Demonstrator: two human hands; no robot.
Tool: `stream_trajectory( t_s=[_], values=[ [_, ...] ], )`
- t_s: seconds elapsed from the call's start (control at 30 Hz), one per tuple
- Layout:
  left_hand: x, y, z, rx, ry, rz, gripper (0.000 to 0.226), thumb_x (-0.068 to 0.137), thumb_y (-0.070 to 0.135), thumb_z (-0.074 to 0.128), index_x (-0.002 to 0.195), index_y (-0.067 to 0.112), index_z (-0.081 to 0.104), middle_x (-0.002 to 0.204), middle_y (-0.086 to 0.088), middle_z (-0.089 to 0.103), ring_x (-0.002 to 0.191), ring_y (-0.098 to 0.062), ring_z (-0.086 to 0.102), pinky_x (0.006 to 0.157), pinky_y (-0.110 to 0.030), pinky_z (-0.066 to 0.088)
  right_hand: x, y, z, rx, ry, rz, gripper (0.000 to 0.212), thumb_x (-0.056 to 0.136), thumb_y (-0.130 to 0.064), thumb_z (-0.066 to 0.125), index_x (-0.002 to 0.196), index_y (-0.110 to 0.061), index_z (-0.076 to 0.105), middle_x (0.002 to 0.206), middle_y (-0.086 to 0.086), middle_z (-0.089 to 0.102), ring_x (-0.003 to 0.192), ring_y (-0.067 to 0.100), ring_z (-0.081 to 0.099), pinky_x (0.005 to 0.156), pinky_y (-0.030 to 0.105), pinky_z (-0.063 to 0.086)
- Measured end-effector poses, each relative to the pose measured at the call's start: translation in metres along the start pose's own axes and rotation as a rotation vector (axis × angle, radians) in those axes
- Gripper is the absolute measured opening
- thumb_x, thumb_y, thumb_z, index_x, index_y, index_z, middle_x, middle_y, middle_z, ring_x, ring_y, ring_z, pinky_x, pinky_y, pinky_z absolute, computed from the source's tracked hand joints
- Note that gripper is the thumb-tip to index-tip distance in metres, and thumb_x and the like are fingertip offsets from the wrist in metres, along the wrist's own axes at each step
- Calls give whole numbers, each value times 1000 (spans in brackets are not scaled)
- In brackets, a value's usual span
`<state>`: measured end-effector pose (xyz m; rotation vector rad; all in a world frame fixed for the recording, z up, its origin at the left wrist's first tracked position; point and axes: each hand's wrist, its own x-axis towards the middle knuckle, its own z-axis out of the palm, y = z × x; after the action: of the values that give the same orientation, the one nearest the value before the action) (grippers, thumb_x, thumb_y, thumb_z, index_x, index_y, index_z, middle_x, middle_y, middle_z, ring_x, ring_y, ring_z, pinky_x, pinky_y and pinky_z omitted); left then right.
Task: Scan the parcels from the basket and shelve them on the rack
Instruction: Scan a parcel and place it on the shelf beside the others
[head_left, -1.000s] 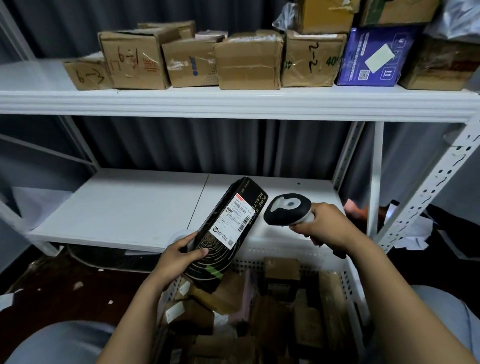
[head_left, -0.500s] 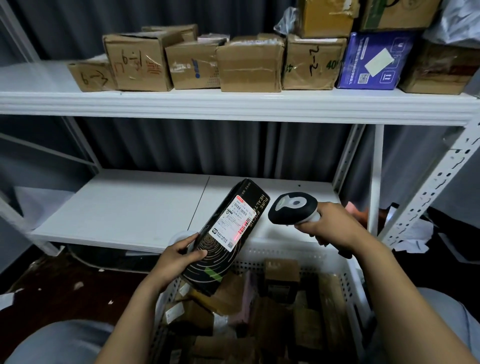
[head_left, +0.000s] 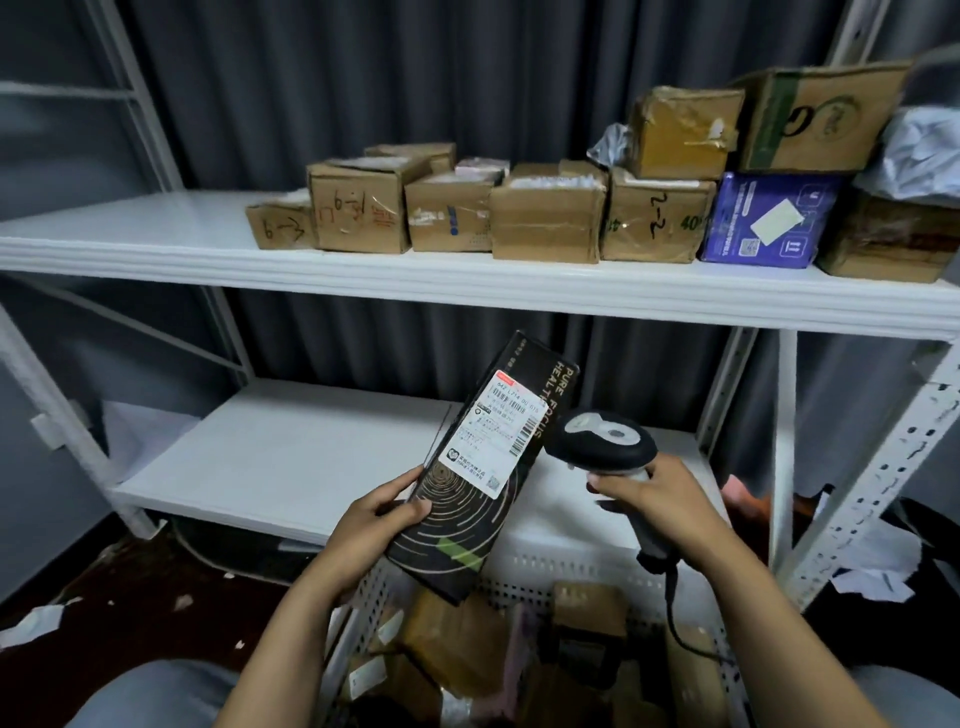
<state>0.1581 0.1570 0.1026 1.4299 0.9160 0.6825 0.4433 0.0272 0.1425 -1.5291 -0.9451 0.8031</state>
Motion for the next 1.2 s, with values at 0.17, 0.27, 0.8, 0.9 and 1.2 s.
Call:
stream_trajectory(
  t_s=[0.17,0.27,0.8,0.9,1.2],
  values=[
    [-24,41,-8,-21,19,112,59,75,35,78,130,31,58,110,2,73,104,-17,68,96,-35,50,-10,-32,18,180,-134,-97,32,69,-12,85,99,-9,73,99,19,74,97,36,70,91,50,55],
    [-36,61,-12,-40,18,155,36,90,17,63,125,26,62,110,-1,72,106,-19,67,97,-35,49,-13,-58,26,263,-207,-173,70,43,-41,96,99,-4,74,99,24,73,94,38,71,86,44,58],
    [-40,150,-23,-149,85,404,40,88,12,64,127,21,61,119,-1,69,113,-16,63,100,-31,45,-9,-147,44,199,-217,-405,44,61,-20,81,104,-13,74,105,8,75,103,28,69,96,44,52],
    [-25,174,-6,-211,123,435,36,91,12,61,126,20,63,119,-1,69,112,-13,63,99,-29,45,-3,-165,43,229,-182,-413,36,61,-19,80,96,-14,75,102,5,76,99,21,70,96,40,52],
    [26,249,59,-227,41,488,43,94,21,58,136,25,54,118,8,68,109,-9,63,101,-31,46,24,-218,5,382,-8,-466,18,80,-1,72,94,-11,71,87,0,76,79,14,70,75,27,57]
  ],
)
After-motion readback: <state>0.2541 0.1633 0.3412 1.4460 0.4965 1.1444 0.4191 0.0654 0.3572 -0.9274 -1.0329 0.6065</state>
